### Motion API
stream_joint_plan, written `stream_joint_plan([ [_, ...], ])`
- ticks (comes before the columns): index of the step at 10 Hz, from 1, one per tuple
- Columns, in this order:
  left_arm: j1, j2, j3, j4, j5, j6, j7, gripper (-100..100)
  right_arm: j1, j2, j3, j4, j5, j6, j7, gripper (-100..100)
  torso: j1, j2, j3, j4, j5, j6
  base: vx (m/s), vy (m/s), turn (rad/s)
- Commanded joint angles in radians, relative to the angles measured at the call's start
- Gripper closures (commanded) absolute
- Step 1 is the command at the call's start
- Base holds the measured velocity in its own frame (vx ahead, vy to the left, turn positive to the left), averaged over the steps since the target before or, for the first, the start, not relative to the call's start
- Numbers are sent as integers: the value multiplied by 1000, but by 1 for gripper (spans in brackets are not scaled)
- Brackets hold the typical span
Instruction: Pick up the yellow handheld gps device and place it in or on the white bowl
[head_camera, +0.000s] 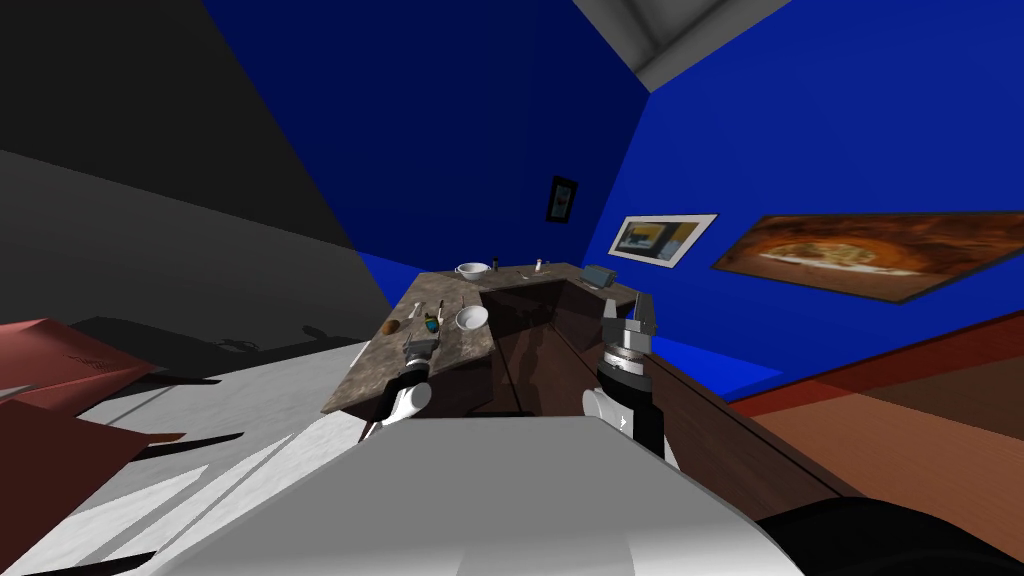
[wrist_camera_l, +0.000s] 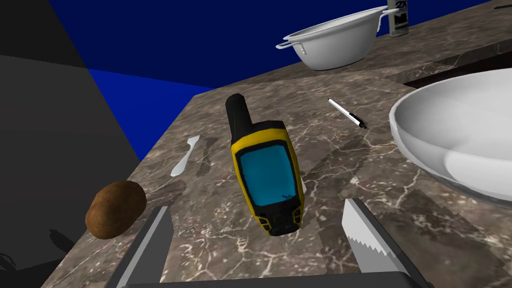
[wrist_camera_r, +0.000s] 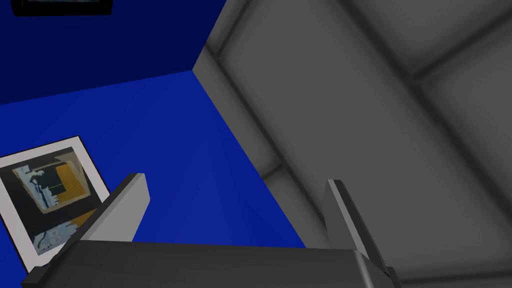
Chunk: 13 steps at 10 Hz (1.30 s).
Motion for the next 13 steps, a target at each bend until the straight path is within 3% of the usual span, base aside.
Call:
stream_joint_plan([
  [1,-3,30,4,1,2,3,-1,-100,0,0,0,0,0,0,0,0,0,0,0,0,0,0,0,0,0],
  [3,-17,71,13,16,5,5,-1,-100,0,0,0,0,0,0,0,0,0,0,0,0,0,0,1,1,-13],
  [5,-57,56,37,55,17,9,-2,-100,0,0,0,0,0,0,0,0,0,0,0,0,0,0,0,2,-34],
  [7,-91,71,53,90,27,14,-3,-100,0,0,0,0,0,0,0,0,-1,0,0,0,0,0,-24,-22,-41],
  [8,-116,45,67,111,34,16,-3,-100,0,0,0,0,0,0,0,0,-3,2,1,0,0,0,-29,-49,-49],
  [11,-132,-20,81,123,39,16,-2,-100,0,0,0,0,0,0,0,0,0,-1,-1,0,0,0,16,15,-6],
  [12,-127,-5,76,121,38,14,-2,-100,0,0,0,0,0,0,0,0,1,-1,-1,0,0,0,10,19,-3],
  [13,-128,-8,77,121,38,14,-2,0,0,0,0,0,0,0,0,0,1,-1,-1,0,0,0,0,0,0],
])
